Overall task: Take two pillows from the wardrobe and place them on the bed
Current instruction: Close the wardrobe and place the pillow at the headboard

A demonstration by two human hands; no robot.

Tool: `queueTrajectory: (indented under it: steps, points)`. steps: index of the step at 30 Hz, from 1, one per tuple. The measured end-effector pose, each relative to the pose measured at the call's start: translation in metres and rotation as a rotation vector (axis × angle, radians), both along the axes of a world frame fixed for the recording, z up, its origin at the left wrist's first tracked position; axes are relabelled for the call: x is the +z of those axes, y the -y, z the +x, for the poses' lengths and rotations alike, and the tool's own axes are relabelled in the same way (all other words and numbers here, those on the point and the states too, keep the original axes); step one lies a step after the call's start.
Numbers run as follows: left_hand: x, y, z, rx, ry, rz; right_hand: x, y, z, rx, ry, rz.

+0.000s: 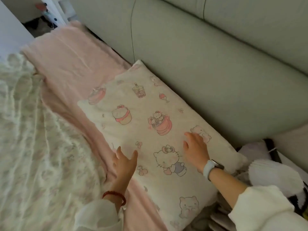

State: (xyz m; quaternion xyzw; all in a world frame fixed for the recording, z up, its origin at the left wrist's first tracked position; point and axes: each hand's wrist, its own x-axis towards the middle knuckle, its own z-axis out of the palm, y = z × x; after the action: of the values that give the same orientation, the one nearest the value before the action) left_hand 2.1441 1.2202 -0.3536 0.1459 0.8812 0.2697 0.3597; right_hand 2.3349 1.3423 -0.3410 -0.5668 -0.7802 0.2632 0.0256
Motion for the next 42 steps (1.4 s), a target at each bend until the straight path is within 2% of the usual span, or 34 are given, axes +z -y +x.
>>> queueTrajectory:
  steps: [5, 8, 10, 12, 13, 15, 17, 21, 24, 26, 28, 30, 32, 33, 35, 38, 42]
  points:
    - [-0.052, -0.005, 0.011, 0.315, 0.184, 0.091, -0.037, -0.064, -0.005, 0.05, 0.045, 0.033]
    - [-0.066, -0.014, 0.007, 0.407, 0.145, 0.267, -0.05, -0.099, -0.012, 0.056, 0.044, 0.003]
    - [-0.074, -0.02, 0.0, 0.422, 0.064, 0.37, -0.055, -0.124, -0.019, -0.008, -0.007, -0.126]
    - [-0.075, -0.026, -0.006, 0.42, 0.05, 0.423, -0.06, -0.144, -0.03, -0.161, -0.037, -0.325]
    - [-0.074, -0.03, -0.007, 0.428, 0.053, 0.424, -0.062, -0.149, -0.036, -0.198, -0.019, -0.36]
    - [-0.067, -0.037, -0.008, 0.475, -0.022, 0.429, -0.066, -0.148, -0.052, -0.194, -0.015, -0.245]
    - [-0.063, -0.038, -0.012, 0.528, -0.151, 0.41, -0.064, -0.141, -0.068, -0.19, -0.109, -0.08]
    - [-0.057, -0.042, -0.03, 0.601, -0.201, 0.417, -0.044, -0.144, -0.093, -0.139, -0.273, 0.058]
    - [-0.057, -0.05, -0.056, 0.644, -0.206, 0.395, -0.031, -0.162, -0.117, -0.068, -0.295, 0.106]
    - [-0.062, -0.057, -0.074, 0.612, -0.126, 0.345, -0.031, -0.181, -0.132, -0.019, -0.231, 0.063]
    - [-0.071, -0.06, -0.083, 0.542, -0.084, 0.38, -0.039, -0.199, -0.137, 0.02, -0.09, -0.09]
    - [-0.077, -0.059, -0.081, 0.528, -0.076, 0.38, -0.052, -0.205, -0.128, 0.065, -0.001, -0.227]
    - [-0.079, -0.054, -0.07, 0.542, -0.063, 0.342, -0.063, -0.2, -0.106, 0.047, 0.031, -0.298]
    - [-0.08, -0.051, -0.061, 0.54, -0.069, 0.388, -0.068, -0.196, -0.092, 0.016, 0.046, -0.312]
    - [-0.082, -0.043, -0.041, 0.488, -0.095, 0.494, -0.075, -0.19, -0.067, -0.032, 0.104, -0.298]
    - [-0.074, -0.042, -0.018, 0.456, 0.014, 0.554, -0.076, -0.186, -0.051, -0.032, 0.182, -0.244]
    - [-0.054, -0.042, -0.011, 0.529, -0.074, 0.541, -0.064, -0.176, -0.049, -0.033, 0.118, -0.12]
